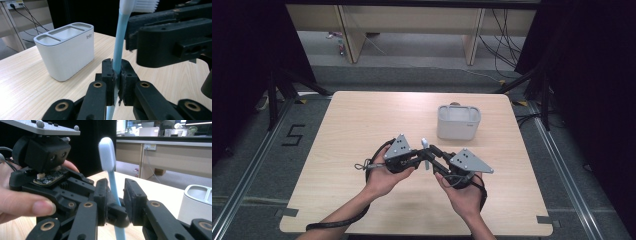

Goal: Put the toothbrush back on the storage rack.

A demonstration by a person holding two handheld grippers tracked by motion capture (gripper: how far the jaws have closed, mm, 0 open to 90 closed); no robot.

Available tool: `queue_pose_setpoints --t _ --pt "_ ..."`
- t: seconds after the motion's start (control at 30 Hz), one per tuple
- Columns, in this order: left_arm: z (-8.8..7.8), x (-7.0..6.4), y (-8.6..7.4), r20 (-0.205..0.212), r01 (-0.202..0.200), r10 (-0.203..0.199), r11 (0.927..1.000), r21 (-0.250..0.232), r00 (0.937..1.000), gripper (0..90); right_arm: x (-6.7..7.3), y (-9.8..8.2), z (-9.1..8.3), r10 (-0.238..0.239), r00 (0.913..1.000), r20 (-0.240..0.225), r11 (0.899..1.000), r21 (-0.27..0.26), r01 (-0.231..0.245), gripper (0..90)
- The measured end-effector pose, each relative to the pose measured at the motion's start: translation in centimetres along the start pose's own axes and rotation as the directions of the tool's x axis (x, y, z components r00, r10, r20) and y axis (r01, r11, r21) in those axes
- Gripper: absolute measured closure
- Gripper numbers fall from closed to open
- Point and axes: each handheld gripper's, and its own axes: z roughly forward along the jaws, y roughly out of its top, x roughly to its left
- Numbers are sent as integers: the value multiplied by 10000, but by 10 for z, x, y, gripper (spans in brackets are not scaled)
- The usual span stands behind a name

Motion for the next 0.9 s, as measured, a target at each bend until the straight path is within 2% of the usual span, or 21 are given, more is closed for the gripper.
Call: queue_pose_setpoints --t 0.03,0.07,0.1,0.13,0.2,0.37,0.47,0.5,0.53,0.6,0.7,0.73,0.83,0.9 --pt "1 -1 0 -6 -48 48 10000 -3 10000 835 -1 0 1 -149 9998 -109 9998 -94 148 730" --pt "1 -1 0 27 -77 77 10000 26 10000 835 -2 0 3 -426 9991 -12 9988 -240 425 730" --pt "1 -2 0 28 -101 101 9999 28 9999 835 1 0 2 3 10000 -92 10000 -38 -3 731" --pt "1 -3 0 34 -201 201 9998 69 9998 835 1 0 2 -27 10000 -90 10000 39 28 733" --pt "2 -5 0 23 -226 226 9997 54 9997 835 -1 1 4 -380 9992 76 9992 -134 381 741" --pt "2 -8 3 41 -483 483 9988 69 9988 835 -1 0 5 -384 9992 109 9993 16 384 779" --pt "2 -10 4 6 -450 450 9990 52 9990 834 -2 0 5 -598 9981 162 9982 -17 599 817" --pt "2 -10 4 38 -509 509 9987 49 9987 834 0 0 5 -421 9991 92 9991 -25 421 825" --pt "2 -10 4 52 -488 488 9988 44 9988 834 1 0 4 -414 9991 102 9990 147 412 834" --pt "2 -11 4 72 -545 545 9985 0 9985 833 0 0 3 -555 9983 201 9984 81 553 845" --pt "2 -11 3 34 -572 572 9984 -6 9984 824 -1 1 2 -523 9982 281 9985 147 519 848" --pt "2 -11 3 -13 -612 612 9981 36 9981 801 -2 1 2 -630 9976 298 9980 91 627 848" --pt "0 -11 0 -196 -590 591 9982 57 9981 681 -5 2 2 -555 9980 297 9984 101 553 848" --pt "-4 -9 -2 -274 -686 687 9976 51 9973 620 -8 3 1 -555 9973 478 9984 129 550 848"
